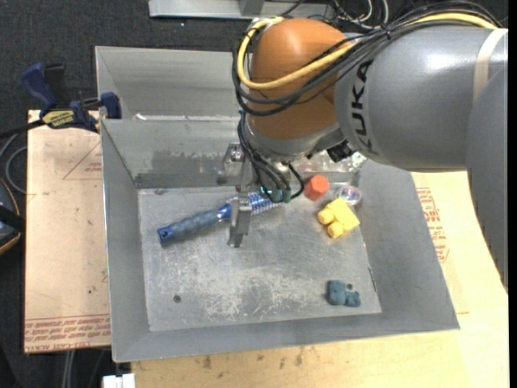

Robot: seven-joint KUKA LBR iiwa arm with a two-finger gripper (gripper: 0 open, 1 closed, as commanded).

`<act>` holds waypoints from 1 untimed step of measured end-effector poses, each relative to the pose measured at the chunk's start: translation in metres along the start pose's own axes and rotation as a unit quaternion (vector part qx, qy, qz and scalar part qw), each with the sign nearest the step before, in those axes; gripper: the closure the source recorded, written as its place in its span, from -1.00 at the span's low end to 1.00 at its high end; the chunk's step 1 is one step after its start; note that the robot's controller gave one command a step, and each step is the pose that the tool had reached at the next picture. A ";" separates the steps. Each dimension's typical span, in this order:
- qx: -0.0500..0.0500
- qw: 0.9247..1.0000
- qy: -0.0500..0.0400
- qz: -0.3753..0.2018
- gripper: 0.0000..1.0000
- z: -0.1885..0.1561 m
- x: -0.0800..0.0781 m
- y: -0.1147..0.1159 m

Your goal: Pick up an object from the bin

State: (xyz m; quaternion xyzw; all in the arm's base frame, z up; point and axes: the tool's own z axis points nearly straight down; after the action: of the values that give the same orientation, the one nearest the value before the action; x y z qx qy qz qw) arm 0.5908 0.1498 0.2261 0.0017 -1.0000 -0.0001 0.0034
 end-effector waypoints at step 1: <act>-0.001 0.986 -0.009 -0.165 -1.00 0.153 -0.051 -0.068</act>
Offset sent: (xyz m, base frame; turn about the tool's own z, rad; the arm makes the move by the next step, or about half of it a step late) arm 0.0476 -0.0691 -0.1561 -0.3336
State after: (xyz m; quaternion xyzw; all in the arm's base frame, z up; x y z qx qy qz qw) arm 0.6415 0.0825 0.0729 0.1667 -0.9860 -0.0020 -0.0055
